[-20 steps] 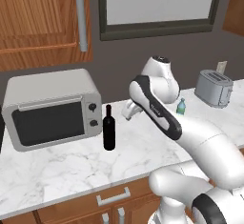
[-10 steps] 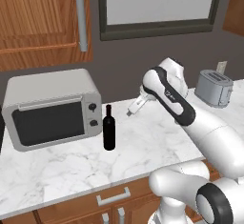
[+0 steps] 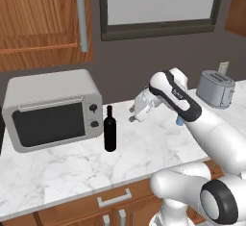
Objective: Place the drinks on the dining counter in a tight cluster.
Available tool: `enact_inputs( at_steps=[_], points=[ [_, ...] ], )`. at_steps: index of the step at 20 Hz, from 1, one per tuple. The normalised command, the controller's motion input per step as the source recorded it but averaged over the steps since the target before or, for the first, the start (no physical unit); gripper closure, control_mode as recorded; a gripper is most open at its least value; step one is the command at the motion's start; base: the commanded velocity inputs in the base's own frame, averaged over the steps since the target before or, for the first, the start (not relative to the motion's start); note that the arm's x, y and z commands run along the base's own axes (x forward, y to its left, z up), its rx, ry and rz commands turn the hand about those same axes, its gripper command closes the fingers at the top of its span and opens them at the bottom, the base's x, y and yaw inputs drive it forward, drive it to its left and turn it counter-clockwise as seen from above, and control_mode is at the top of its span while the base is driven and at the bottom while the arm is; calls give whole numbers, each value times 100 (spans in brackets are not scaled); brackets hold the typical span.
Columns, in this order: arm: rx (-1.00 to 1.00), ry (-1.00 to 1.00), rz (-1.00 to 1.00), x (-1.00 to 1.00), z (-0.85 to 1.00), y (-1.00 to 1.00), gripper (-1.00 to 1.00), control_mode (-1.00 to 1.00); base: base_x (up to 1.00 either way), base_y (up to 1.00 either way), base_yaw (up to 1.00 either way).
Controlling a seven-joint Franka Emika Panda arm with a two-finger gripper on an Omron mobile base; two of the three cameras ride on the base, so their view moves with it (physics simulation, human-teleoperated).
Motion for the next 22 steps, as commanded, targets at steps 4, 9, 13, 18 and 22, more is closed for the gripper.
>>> enact_inputs(
  at_steps=[4, 9, 13, 18, 22],
  points=[
    [4, -15, 10, 31, -9, 0, -100, -100, 0, 0, 0],
    [0, -9, 6, 22, -10, 0, -100, -100, 0, 0, 0],
    [0, 0, 6, 19, -8, 0, -100, -100, 0, 0, 0],
    [0, 0, 3, 50, -13, 0, -100, -100, 0, 0, 0],
    [0, 0, 1, 51, -24, 0, -100, -100, 0, 0, 0]
  ],
)
